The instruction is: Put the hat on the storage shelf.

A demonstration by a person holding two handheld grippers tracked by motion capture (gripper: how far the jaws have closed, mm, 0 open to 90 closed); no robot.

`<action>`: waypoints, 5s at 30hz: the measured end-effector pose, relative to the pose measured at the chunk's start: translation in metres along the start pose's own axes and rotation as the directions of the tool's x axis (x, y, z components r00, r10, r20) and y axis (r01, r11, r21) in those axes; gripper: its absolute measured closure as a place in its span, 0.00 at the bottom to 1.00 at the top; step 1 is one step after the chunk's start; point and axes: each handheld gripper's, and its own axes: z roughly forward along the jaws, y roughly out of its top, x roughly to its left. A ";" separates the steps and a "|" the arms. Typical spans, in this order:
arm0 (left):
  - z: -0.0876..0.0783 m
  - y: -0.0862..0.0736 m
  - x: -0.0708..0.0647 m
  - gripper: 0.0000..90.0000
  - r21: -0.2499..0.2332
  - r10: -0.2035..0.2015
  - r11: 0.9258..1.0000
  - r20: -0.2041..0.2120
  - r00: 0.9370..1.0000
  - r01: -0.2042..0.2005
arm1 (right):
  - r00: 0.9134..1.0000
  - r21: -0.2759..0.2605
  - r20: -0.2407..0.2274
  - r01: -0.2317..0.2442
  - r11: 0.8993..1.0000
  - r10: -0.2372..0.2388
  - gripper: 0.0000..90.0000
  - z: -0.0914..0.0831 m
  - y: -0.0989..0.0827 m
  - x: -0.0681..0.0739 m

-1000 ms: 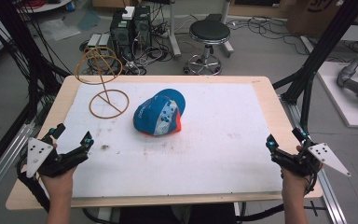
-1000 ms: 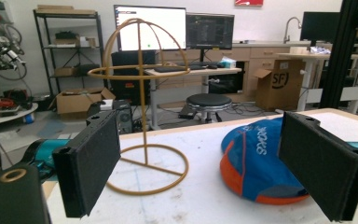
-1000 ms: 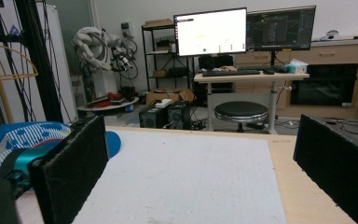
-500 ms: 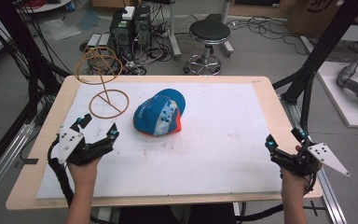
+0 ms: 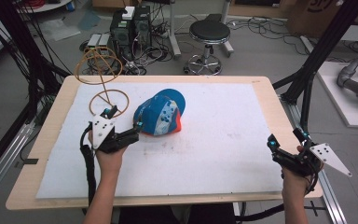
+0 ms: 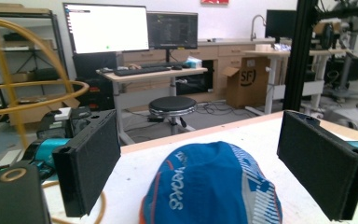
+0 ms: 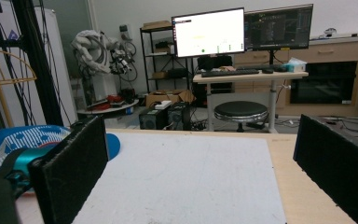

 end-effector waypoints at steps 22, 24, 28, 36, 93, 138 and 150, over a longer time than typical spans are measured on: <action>0.069 -0.028 -0.027 0.17 0.080 -0.041 0.996 -0.006 0.999 0.042 | 1.000 0.012 -0.001 -0.006 1.000 0.006 0.03 0.002 -0.003 0.001; 0.073 -0.031 -0.029 0.18 0.082 -0.042 0.996 -0.009 0.999 0.043 | 1.000 0.010 0.004 -0.002 1.000 0.002 0.03 0.003 -0.003 0.000; 0.081 -0.038 -0.032 0.18 0.115 -0.011 0.993 -0.013 1.000 0.012 | 1.000 0.019 0.005 -0.002 1.000 0.002 0.03 0.004 -0.006 -0.001; 0.089 -0.045 -0.038 0.20 0.147 0.030 0.989 -0.034 0.999 -0.025 | 1.000 0.022 0.001 -0.006 1.000 0.006 0.03 0.004 -0.006 0.000; 0.099 -0.046 -0.032 0.97 0.172 -0.176 0.971 0.054 0.983 0.164 | 1.000 0.031 -0.010 0.004 1.000 -0.004 0.03 0.007 -0.009 0.003; 0.111 0.127 0.019 0.97 -0.097 -0.048 0.994 0.057 0.997 0.053 | 0.999 0.063 -0.035 0.005 0.998 -0.002 0.03 0.014 -0.014 0.007; 0.119 0.158 0.057 0.97 -0.128 -0.034 0.991 0.021 0.999 0.037 | 0.999 0.047 -0.044 0.001 0.999 0.001 0.03 0.016 -0.015 0.005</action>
